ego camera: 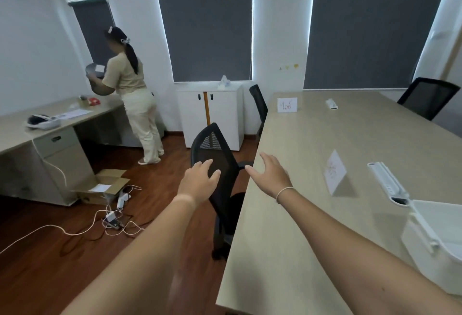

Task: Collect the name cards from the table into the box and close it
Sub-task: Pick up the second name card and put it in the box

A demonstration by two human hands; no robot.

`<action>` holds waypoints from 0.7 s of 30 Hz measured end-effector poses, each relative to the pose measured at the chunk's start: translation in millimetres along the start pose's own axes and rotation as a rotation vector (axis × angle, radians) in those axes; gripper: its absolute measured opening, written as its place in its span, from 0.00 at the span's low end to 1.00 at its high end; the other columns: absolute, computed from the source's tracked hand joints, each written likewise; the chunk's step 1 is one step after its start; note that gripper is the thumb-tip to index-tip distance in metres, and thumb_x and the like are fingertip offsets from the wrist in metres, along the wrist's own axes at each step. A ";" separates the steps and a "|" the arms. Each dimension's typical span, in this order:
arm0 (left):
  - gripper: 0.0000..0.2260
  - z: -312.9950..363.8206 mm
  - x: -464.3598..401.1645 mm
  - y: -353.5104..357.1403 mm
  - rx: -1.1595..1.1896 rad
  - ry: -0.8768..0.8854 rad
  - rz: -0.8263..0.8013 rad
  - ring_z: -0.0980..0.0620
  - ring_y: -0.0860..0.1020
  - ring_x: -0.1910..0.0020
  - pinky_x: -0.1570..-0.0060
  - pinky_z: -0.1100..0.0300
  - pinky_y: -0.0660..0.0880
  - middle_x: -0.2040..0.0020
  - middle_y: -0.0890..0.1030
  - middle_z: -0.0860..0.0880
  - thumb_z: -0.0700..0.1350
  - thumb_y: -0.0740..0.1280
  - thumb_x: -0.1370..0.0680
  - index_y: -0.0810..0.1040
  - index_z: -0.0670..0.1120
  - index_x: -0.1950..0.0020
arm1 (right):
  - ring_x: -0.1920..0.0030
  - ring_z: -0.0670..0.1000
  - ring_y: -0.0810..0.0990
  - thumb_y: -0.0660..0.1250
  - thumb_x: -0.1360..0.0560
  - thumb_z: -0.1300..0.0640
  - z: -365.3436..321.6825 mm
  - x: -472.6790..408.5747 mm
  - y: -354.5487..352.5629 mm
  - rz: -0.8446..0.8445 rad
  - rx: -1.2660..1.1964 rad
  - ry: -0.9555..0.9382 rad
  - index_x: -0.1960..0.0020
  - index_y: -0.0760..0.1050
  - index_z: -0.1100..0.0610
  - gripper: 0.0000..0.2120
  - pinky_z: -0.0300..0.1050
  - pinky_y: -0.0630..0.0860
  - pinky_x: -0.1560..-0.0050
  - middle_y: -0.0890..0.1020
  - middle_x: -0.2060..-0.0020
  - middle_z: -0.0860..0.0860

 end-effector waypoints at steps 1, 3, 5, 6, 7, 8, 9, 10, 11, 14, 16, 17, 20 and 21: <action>0.25 -4.1 -14.0 -2.0 -0.007 0.009 0.000 0.44 0.61 0.25 0.28 0.48 0.62 0.24 0.64 0.46 0.54 0.56 0.21 0.62 0.49 0.25 | 0.25 0.53 0.61 0.58 0.26 0.38 -3.8 -14.5 4.4 0.010 0.001 -0.001 0.25 0.58 0.51 0.33 0.56 0.58 0.26 0.63 0.26 0.51; 0.25 -11.0 -42.6 -7.7 -0.023 0.031 0.005 0.44 0.61 0.25 0.28 0.48 0.62 0.24 0.64 0.47 0.55 0.56 0.21 0.62 0.50 0.25 | 0.26 0.53 0.62 0.58 0.26 0.38 -11.5 -43.5 10.6 0.029 0.009 -0.004 0.25 0.58 0.51 0.33 0.57 0.59 0.26 0.64 0.26 0.51; 0.25 -18.8 -77.4 -16.9 -0.042 0.055 0.024 0.44 0.62 0.25 0.28 0.48 0.63 0.25 0.66 0.47 0.55 0.56 0.21 0.62 0.50 0.25 | 0.26 0.53 0.63 0.58 0.26 0.38 -21.8 -78.4 15.1 0.058 -0.003 -0.008 0.25 0.57 0.51 0.33 0.57 0.59 0.26 0.64 0.26 0.51; 0.25 -21.1 -93.6 -22.3 -0.038 0.063 0.031 0.45 0.63 0.26 0.29 0.47 0.64 0.26 0.67 0.47 0.56 0.56 0.22 0.62 0.50 0.25 | 0.26 0.54 0.63 0.58 0.26 0.38 -27.0 -92.7 15.2 0.072 -0.018 -0.007 0.25 0.57 0.51 0.33 0.58 0.60 0.26 0.64 0.26 0.51; 0.25 -24.6 -111.9 -26.9 -0.038 0.066 0.034 0.45 0.65 0.27 0.30 0.47 0.65 0.27 0.68 0.47 0.56 0.56 0.22 0.63 0.50 0.26 | 0.27 0.54 0.64 0.58 0.26 0.38 -32.3 -108.1 18.7 0.082 -0.033 -0.007 0.25 0.58 0.51 0.33 0.57 0.61 0.27 0.65 0.27 0.51; 0.25 -27.3 -130.0 -30.3 -0.042 0.071 0.036 0.45 0.66 0.28 0.30 0.46 0.66 0.27 0.69 0.47 0.56 0.56 0.22 0.63 0.50 0.26 | 0.27 0.54 0.64 0.58 0.26 0.38 -37.3 -122.1 22.2 0.088 -0.041 -0.007 0.25 0.58 0.51 0.33 0.57 0.61 0.27 0.65 0.27 0.51; 0.25 -29.0 -141.0 -32.1 -0.043 0.074 0.041 0.45 0.66 0.28 0.30 0.46 0.66 0.27 0.69 0.47 0.56 0.56 0.21 0.63 0.49 0.26 | 0.27 0.54 0.65 0.58 0.26 0.38 -40.3 -129.2 25.8 0.088 -0.041 -0.010 0.25 0.58 0.50 0.33 0.57 0.62 0.27 0.65 0.27 0.51; 0.25 -30.0 -156.0 -33.0 -0.044 0.080 0.041 0.45 0.66 0.28 0.30 0.47 0.66 0.27 0.69 0.48 0.56 0.57 0.21 0.63 0.49 0.26 | 0.27 0.54 0.65 0.58 0.26 0.38 -42.3 -139.7 29.2 0.091 -0.040 -0.005 0.25 0.58 0.50 0.33 0.57 0.62 0.27 0.65 0.27 0.51; 0.24 -31.4 -169.9 -32.5 -0.048 0.089 0.032 0.45 0.67 0.28 0.31 0.47 0.67 0.27 0.69 0.47 0.56 0.57 0.21 0.64 0.49 0.26 | 0.27 0.54 0.64 0.58 0.26 0.38 -43.2 -149.1 31.9 0.096 -0.043 0.004 0.25 0.58 0.50 0.33 0.58 0.62 0.27 0.64 0.26 0.50; 0.24 -37.1 -213.5 -23.4 -0.046 0.137 -0.028 0.44 0.70 0.31 0.33 0.47 0.69 0.29 0.72 0.47 0.57 0.57 0.22 0.66 0.50 0.27 | 0.26 0.54 0.63 0.58 0.26 0.38 -41.6 -176.1 41.6 0.103 -0.015 0.048 0.25 0.58 0.50 0.33 0.57 0.61 0.27 0.64 0.26 0.51; 0.25 -37.7 -241.0 -17.3 -0.031 0.173 -0.058 0.45 0.69 0.30 0.32 0.48 0.68 0.28 0.71 0.48 0.57 0.57 0.22 0.64 0.50 0.26 | 0.26 0.53 0.63 0.58 0.25 0.38 -39.0 -191.4 44.2 0.139 -0.013 0.083 0.25 0.59 0.51 0.32 0.56 0.61 0.26 0.64 0.26 0.51; 0.25 -38.3 -257.1 -14.0 -0.023 0.194 -0.074 0.46 0.68 0.29 0.31 0.49 0.68 0.28 0.70 0.48 0.57 0.57 0.22 0.63 0.50 0.26 | 0.26 0.53 0.63 0.58 0.25 0.39 -38.6 -200.5 47.4 0.163 -0.011 0.101 0.25 0.59 0.51 0.32 0.55 0.60 0.26 0.64 0.26 0.51; 0.25 -40.3 -297.7 -3.9 -0.023 0.294 -0.113 0.47 0.65 0.27 0.30 0.51 0.64 0.25 0.67 0.47 0.55 0.57 0.21 0.61 0.48 0.25 | 0.27 0.53 0.64 0.59 0.25 0.39 -38.5 -219.5 58.8 0.211 -0.005 0.154 0.26 0.60 0.52 0.32 0.54 0.61 0.26 0.66 0.27 0.51; 0.25 -42.8 -309.4 -2.3 -0.018 0.325 -0.127 0.47 0.65 0.26 0.30 0.53 0.63 0.25 0.66 0.47 0.55 0.57 0.20 0.61 0.48 0.25 | 0.27 0.53 0.65 0.59 0.25 0.40 -38.8 -225.5 64.5 0.224 0.007 0.174 0.26 0.60 0.52 0.32 0.53 0.61 0.27 0.66 0.27 0.51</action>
Point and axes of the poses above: each hand's wrist, its own x-axis away from the middle knuckle, its own y-axis out of the palm, z = x × y, the point moved 8 cm from there along -x, towards the middle knuckle
